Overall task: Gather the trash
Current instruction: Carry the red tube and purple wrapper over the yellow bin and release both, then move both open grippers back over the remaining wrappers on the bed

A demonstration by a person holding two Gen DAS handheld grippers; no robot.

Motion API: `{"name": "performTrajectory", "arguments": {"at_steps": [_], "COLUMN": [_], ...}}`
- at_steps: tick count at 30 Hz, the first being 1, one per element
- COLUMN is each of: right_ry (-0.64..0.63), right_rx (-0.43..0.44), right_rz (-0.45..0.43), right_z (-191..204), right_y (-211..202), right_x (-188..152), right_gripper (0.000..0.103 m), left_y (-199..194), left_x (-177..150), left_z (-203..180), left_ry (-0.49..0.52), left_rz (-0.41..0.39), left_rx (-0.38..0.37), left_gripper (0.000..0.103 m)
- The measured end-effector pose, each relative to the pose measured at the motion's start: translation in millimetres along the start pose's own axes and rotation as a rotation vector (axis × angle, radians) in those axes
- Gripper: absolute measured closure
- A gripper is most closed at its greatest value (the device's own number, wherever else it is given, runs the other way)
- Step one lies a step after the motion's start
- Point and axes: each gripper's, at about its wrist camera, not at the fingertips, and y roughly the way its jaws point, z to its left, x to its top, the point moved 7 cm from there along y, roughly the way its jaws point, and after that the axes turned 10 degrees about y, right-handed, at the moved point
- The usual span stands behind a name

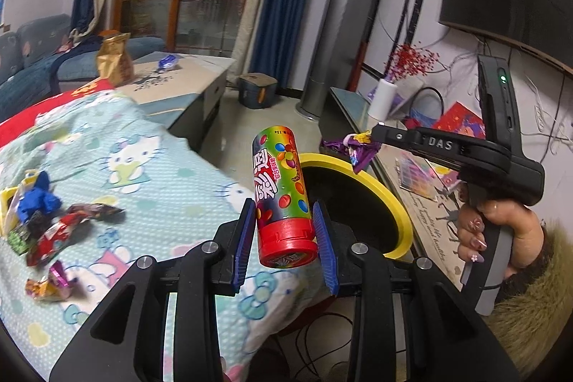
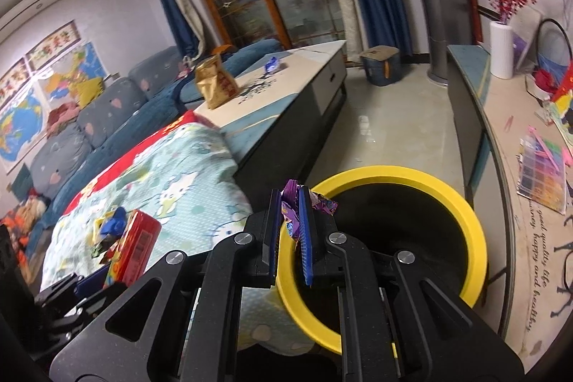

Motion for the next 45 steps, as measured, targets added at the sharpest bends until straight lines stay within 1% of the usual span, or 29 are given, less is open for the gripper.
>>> {"name": "performTrajectory", "arguments": {"at_steps": [6,17,26,31,34,40,44,45], "right_ry": [0.039,0.116,0.180,0.202,0.217,0.237,0.264,0.271], "right_rx": [-0.031,-0.091,-0.117,-0.121,-0.122,-0.122,-0.109,-0.103], "right_rz": [-0.012,-0.024,-0.017,-0.012,-0.008,0.000,0.014,0.022], "right_z": [-19.2,-59.3,-86.7,-96.5,-101.5,-109.4,-113.7,-114.8], "right_y": [-0.2,0.0,1.9,3.6,4.8,8.1,10.9,11.9], "right_x": [4.4,11.0,12.7,12.6,12.0,9.8,8.2,7.4], "right_gripper": [0.096,0.096,0.096,0.096,0.096,0.096,0.096,0.096], "left_y": [14.9,43.7,68.6,84.1,94.0,123.8,136.1,139.4], "left_x": [3.6,3.2,1.8,1.4,2.0,10.9,17.0,18.8], "left_z": [-21.0,-48.5,-66.4,-77.7,-82.1,-85.6,-79.6,-77.2], "left_ry": [0.047,0.094,0.126,0.176,0.186,0.184,0.170,0.159], "left_rz": [0.011,0.042,0.074,0.085,0.091,0.107,0.099,0.100], "left_rx": [-0.027,-0.072,-0.103,-0.092,-0.094,-0.096,-0.081,-0.080], "left_gripper": [0.072,0.072,0.072,0.073,0.073,0.073,0.072,0.071]}}
